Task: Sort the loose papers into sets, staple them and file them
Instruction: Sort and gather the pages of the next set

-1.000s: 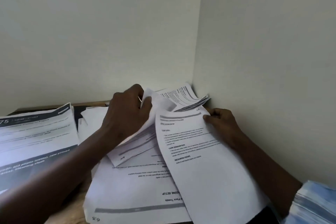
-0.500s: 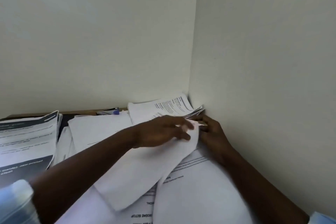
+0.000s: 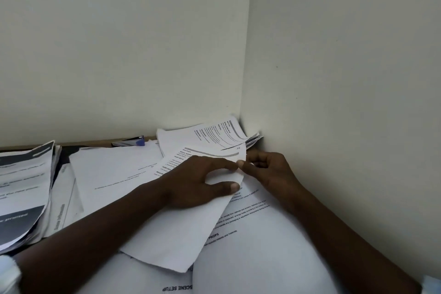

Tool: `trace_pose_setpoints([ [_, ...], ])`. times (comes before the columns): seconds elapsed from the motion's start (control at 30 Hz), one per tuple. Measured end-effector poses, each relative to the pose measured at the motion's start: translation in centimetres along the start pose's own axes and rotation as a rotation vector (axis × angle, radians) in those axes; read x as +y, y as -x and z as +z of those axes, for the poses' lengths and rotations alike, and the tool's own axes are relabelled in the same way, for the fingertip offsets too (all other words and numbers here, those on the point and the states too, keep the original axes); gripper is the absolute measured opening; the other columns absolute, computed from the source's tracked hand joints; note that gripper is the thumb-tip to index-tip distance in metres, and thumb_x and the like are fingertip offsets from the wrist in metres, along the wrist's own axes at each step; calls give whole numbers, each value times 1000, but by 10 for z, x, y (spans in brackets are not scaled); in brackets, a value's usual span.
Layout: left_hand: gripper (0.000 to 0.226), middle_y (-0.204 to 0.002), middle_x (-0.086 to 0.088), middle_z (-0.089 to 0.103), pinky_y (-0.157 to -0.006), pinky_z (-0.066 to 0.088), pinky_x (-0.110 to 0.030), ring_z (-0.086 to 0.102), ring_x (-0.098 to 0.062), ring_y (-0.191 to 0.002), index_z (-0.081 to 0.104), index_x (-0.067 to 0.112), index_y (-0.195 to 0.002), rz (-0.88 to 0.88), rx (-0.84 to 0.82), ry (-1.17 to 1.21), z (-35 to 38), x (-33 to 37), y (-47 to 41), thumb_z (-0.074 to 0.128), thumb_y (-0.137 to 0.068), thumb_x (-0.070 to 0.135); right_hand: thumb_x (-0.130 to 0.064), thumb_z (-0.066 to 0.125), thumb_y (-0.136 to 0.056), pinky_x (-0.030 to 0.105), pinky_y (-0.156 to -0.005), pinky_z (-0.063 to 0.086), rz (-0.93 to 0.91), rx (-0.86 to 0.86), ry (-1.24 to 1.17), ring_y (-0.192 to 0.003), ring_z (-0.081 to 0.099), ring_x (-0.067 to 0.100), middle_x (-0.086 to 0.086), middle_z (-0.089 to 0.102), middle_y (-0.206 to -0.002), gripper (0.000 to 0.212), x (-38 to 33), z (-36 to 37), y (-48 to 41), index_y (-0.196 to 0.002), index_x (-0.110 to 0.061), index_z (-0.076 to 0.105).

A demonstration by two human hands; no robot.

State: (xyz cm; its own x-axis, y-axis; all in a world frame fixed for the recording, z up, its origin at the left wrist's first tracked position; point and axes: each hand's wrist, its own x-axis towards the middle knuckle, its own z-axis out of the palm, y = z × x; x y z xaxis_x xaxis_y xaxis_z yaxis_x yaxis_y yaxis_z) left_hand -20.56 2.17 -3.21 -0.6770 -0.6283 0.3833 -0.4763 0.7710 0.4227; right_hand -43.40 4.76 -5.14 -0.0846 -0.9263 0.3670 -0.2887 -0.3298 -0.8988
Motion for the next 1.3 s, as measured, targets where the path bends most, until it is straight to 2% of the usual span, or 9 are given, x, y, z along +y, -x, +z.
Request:
trace_pose_setpoints([
  [0.07, 50, -137, 26, 61, -117, 38, -27, 51, 12, -130, 58, 39, -140, -13, -19, 114, 0, 3, 1, 71, -93, 51, -33, 78, -91, 46, -92, 55, 19, 32, 20, -88, 71, 15, 8, 78, -93, 24, -1, 2, -1, -95, -10, 79],
  [0.2, 69, -146, 28, 54, -119, 35, -31, 44, 12, -137, 36, 49, -151, -7, -68, 207, -4, 5, 7, 69, -91, 61, -12, 76, -92, 41, -94, 59, 88, 37, -53, -96, 76, 23, 6, 80, -98, 16, -8, 5, 0, -107, -10, 80],
  [0.3, 78, -158, 22, 40, -124, 28, -42, 32, 2, -147, 35, 42, -154, -44, 207, 13, -12, -5, 5, 56, -88, 76, -7, 77, -90, 40, -96, 58, 95, 122, -119, -98, 76, 24, 8, 80, -100, 20, -23, -2, 0, -109, -3, 78],
  [0.4, 88, -163, 8, 33, -124, 25, -51, 28, -13, -153, 35, 34, -155, -270, 572, -98, -28, -12, 2, 61, -82, 77, -9, 77, -90, 35, -96, 58, 9, 145, -201, -104, 74, 28, 11, 79, -106, 22, -45, -19, -1, -111, -1, 77],
  [0.5, 89, -136, 2, 58, -107, 46, -41, 59, -18, -124, 40, 25, -151, -450, 606, 357, -54, -13, 5, 87, -79, 47, -10, 77, -89, 35, -95, 59, -53, 117, -213, -103, 75, 29, 13, 78, -107, 22, -71, -33, -2, -110, -2, 78],
  [0.6, 48, -108, -8, 79, -84, 61, -40, 77, -25, -95, 72, 11, -120, -406, 461, 716, -69, -22, 12, 89, -76, 24, -14, 80, -87, 35, -91, 59, -86, 128, -185, -95, 75, 26, 13, 79, -104, 22, -89, -37, -3, -105, -2, 78],
  [0.73, 14, -82, 3, 79, -61, 57, -26, 72, -19, -76, 79, 10, -93, -369, 673, 566, -74, -38, 16, 83, -86, 21, -11, 82, -84, 31, -85, 57, -131, 215, -205, -87, 70, 17, 10, 79, -100, 15, -104, -48, -4, -99, -9, 81],
  [0.93, 13, -102, -16, 74, -84, 49, -46, 67, -43, -98, 71, 11, -106, -505, 1046, 217, -83, -61, 20, 73, -95, 18, -6, 80, -86, 23, -75, 52, -244, 289, -183, -83, 67, 12, -5, 73, -87, 11, -123, -67, -4, -93, -14, 79],
  [1.3, 24, -107, -22, 73, -80, 49, -48, 65, -51, -96, 65, 9, -119, -417, 1208, 1, -85, -51, 21, 68, -98, 18, -13, 78, -79, 17, -78, 55, -365, 181, -187, -86, 67, 10, 4, 77, -97, 19, -167, -100, -4, -97, -13, 81],
])
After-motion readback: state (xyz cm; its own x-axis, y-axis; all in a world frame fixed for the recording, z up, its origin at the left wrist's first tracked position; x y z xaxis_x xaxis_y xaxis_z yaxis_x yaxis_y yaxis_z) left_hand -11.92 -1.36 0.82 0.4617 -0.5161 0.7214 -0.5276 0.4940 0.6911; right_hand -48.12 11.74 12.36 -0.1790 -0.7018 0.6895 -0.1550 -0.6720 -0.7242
